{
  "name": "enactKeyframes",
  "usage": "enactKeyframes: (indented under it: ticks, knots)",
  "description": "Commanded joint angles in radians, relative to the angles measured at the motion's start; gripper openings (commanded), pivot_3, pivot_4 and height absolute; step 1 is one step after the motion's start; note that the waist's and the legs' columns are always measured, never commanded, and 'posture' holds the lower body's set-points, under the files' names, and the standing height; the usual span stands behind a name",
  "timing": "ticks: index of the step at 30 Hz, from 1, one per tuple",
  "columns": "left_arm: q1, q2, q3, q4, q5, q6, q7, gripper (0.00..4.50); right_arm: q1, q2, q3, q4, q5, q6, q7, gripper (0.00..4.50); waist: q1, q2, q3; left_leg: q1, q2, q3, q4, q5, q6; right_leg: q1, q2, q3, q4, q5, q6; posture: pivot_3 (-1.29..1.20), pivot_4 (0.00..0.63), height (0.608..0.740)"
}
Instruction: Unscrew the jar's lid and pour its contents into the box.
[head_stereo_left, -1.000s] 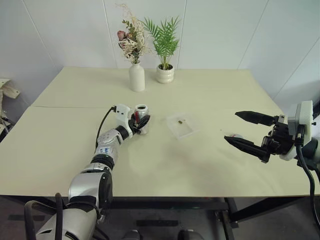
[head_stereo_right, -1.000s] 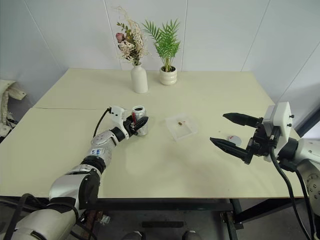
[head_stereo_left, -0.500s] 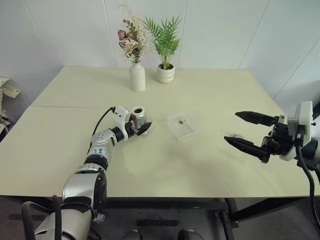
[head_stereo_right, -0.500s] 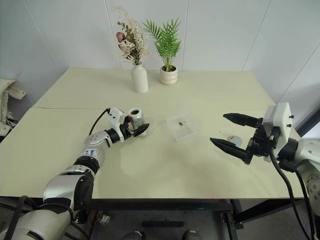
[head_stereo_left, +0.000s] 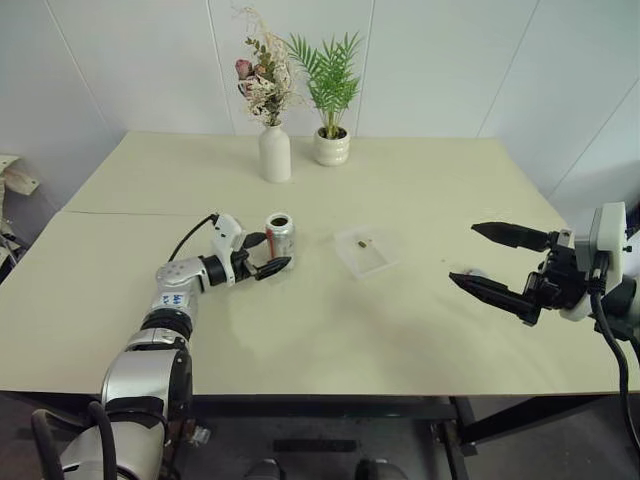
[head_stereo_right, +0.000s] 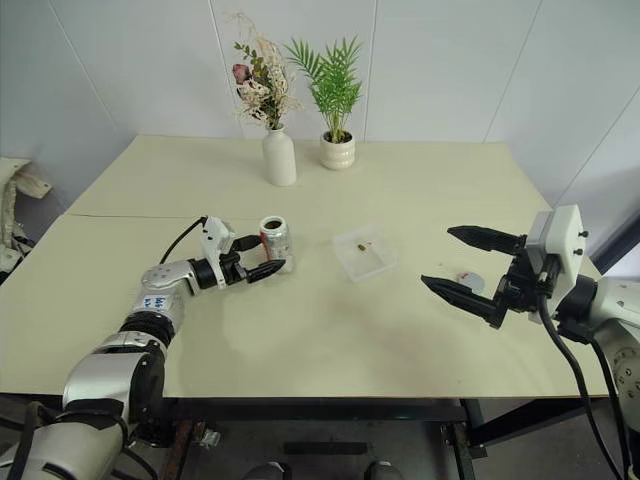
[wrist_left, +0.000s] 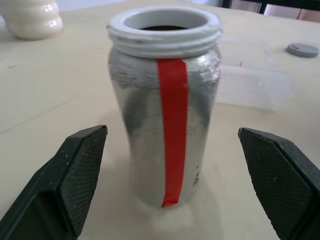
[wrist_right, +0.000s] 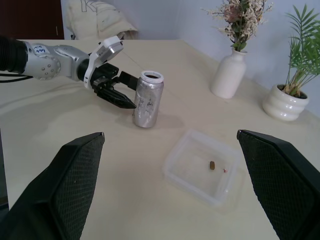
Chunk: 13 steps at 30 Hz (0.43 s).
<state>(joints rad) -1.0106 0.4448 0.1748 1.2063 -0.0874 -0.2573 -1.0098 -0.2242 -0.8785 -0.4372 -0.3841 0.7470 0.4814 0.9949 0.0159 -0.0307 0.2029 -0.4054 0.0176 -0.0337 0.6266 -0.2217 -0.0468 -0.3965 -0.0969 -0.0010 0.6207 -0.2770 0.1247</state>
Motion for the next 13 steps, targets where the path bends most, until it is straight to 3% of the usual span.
enactKeyframes:
  ticks: [1,8,13]
  knots:
    - [-0.001,0.083,-0.003,-0.076,-0.023,0.027,-0.110,4.48,0.018,-0.035,-0.061,-0.022,0.018,0.002,0.010,4.50,-0.005,0.000,0.000,0.000,0.000,0.000,0.000,0.000,0.000,0.000,0.000,0.000,0.000,0.000,0.000,0.00,0.150,0.740]
    - [-0.008,0.227,0.048,-0.171,-0.165,0.160,-0.534,4.48,0.074,-0.097,-0.132,-0.009,0.038,0.016,0.075,4.50,-0.009,0.000,0.000,0.000,0.001,0.001,-0.003,0.000,0.000,0.000,0.000,0.000,-0.003,0.000,-0.001,0.00,0.150,0.740]
    - [-0.052,0.326,0.066,-0.105,-0.195,0.143,-0.603,4.48,0.065,-0.125,-0.139,0.068,0.001,-0.034,0.140,4.50,-0.020,0.001,0.000,0.001,0.002,0.002,-0.004,-0.001,0.001,-0.001,0.000,0.000,-0.003,-0.001,-0.002,0.00,0.150,0.740]
